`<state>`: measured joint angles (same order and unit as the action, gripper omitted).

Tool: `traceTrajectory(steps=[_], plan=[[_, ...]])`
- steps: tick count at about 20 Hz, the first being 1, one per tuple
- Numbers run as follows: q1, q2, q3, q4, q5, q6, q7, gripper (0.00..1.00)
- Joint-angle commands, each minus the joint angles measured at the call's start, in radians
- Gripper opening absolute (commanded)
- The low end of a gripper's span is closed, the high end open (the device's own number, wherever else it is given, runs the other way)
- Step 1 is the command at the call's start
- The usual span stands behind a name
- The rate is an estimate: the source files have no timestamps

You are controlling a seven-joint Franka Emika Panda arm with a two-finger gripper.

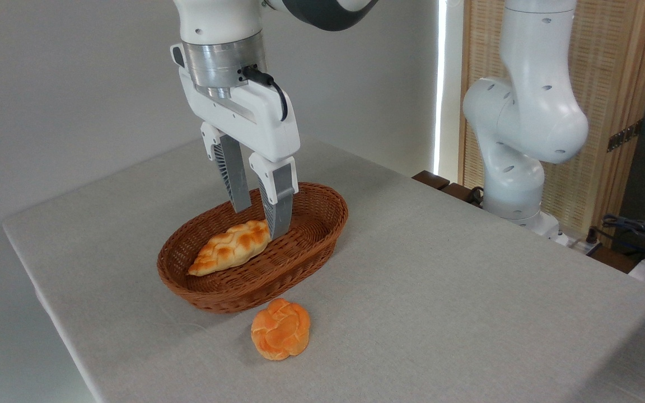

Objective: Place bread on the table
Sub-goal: 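Lower the gripper into the basket and close it on the braided bread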

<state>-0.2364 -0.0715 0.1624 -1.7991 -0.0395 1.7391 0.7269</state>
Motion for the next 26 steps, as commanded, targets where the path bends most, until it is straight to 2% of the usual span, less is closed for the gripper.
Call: traceTrajectory(steps=[1, 5, 7, 9, 13, 15, 17, 23, 24, 25, 26], plan=[[-0.020, 0.006, -0.009, 0.003, -0.039, -0.035, 0.009, 1.00], [-0.073, 0.007, -0.015, -0.037, -0.060, -0.010, 0.009, 1.00], [-0.128, 0.016, -0.015, -0.075, -0.062, 0.037, 0.009, 1.00], [-0.185, 0.041, -0.014, -0.098, -0.060, 0.062, 0.006, 1.00], [-0.254, 0.125, -0.015, -0.103, -0.062, 0.146, 0.000, 1.00], [-0.268, 0.163, -0.015, -0.103, -0.063, 0.186, -0.001, 1.00], [-0.268, 0.185, -0.017, -0.103, -0.088, 0.211, -0.001, 1.00], [-0.267, 0.214, -0.029, -0.103, -0.091, 0.211, 0.003, 1.00], [-0.267, 0.214, -0.029, -0.103, -0.091, 0.211, 0.003, 0.94], [-0.265, 0.214, -0.029, -0.103, -0.091, 0.211, 0.009, 0.78], [-0.262, 0.214, -0.029, -0.103, -0.091, 0.211, 0.016, 0.54]])
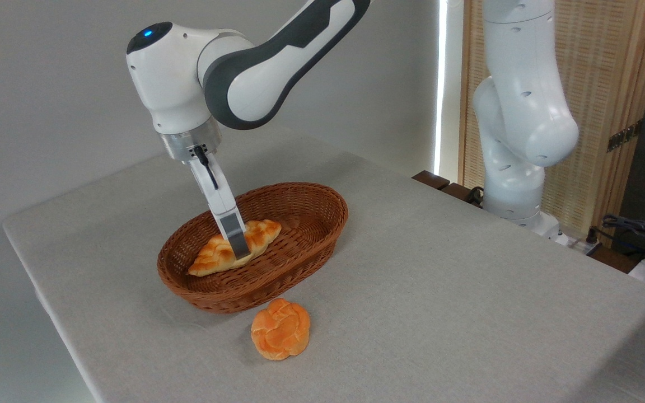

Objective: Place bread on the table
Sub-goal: 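Lower the gripper into the basket and close it on the braided bread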

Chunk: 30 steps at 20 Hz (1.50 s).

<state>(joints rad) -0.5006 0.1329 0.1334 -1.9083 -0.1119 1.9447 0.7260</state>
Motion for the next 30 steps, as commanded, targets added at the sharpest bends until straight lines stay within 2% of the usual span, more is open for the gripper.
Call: traceTrajectory(steps=[1, 3, 21, 25, 30], plan=[[0.005, 0.010, 0.000, 0.006, -0.018, 0.005, 0.026, 0.40], [0.008, 0.010, 0.002, 0.006, -0.018, 0.003, 0.033, 0.37], [0.010, -0.007, 0.012, 0.008, -0.017, -0.020, 0.029, 0.38], [0.011, -0.070, 0.057, 0.017, -0.017, -0.049, 0.033, 0.39], [0.013, -0.134, 0.080, 0.017, -0.014, -0.088, 0.033, 0.42]])
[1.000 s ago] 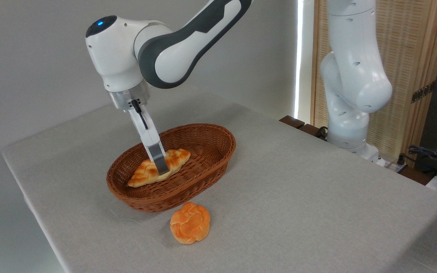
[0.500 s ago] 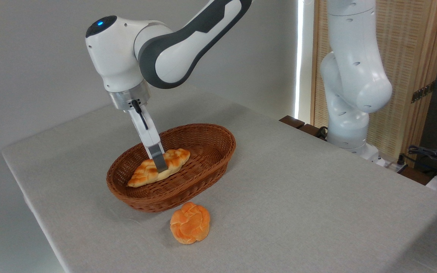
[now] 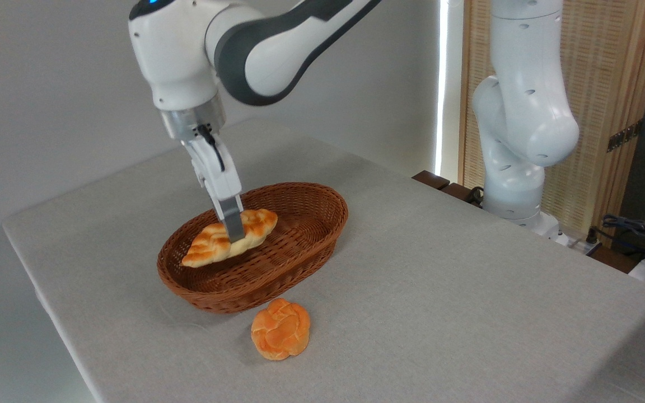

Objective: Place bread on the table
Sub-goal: 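Lift the braided bread out of the basket over its rim, then lower the braided bread onto the table beside the orange bun and release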

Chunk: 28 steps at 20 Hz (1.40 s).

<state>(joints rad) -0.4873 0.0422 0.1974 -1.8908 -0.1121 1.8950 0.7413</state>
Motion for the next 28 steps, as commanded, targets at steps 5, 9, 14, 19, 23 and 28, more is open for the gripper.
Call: traceTrajectory(steps=[5, 9, 14, 19, 23, 28], plan=[[-0.002, -0.131, 0.126, -0.005, -0.006, -0.121, 0.023, 0.44], [-0.002, -0.157, 0.230, -0.005, 0.021, -0.174, 0.047, 0.45], [-0.001, -0.148, 0.341, -0.043, 0.063, -0.178, 0.111, 0.50], [0.018, -0.140, 0.416, -0.071, 0.084, -0.178, 0.165, 1.00], [0.015, -0.119, 0.418, -0.071, 0.086, -0.175, 0.167, 1.00], [0.004, -0.110, 0.415, -0.071, 0.087, -0.175, 0.168, 1.00]])
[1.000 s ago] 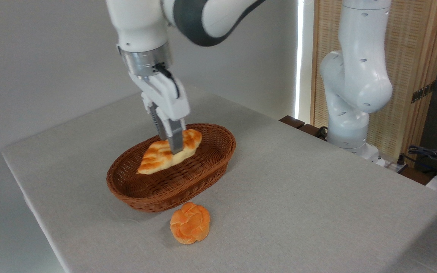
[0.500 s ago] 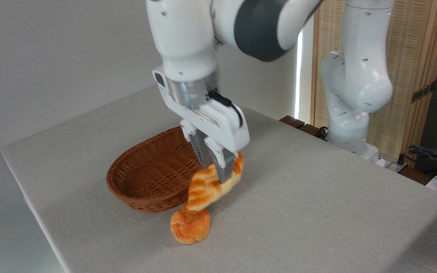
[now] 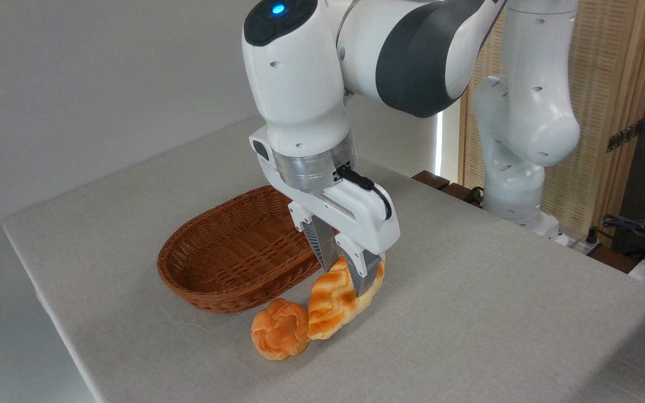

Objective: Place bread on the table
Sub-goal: 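Lower the braided bread onto the table beside the orange bun and release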

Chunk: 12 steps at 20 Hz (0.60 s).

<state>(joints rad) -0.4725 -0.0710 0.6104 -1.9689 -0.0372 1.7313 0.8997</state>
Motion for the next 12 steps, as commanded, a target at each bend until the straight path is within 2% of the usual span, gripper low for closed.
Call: traceTrajectory(steps=[1, 12], plan=[[-0.011, 0.007, 0.002, 0.007, 0.014, -0.012, 0.011, 1.00], [-0.011, 0.005, -0.003, 0.016, 0.017, -0.012, 0.010, 1.00]])
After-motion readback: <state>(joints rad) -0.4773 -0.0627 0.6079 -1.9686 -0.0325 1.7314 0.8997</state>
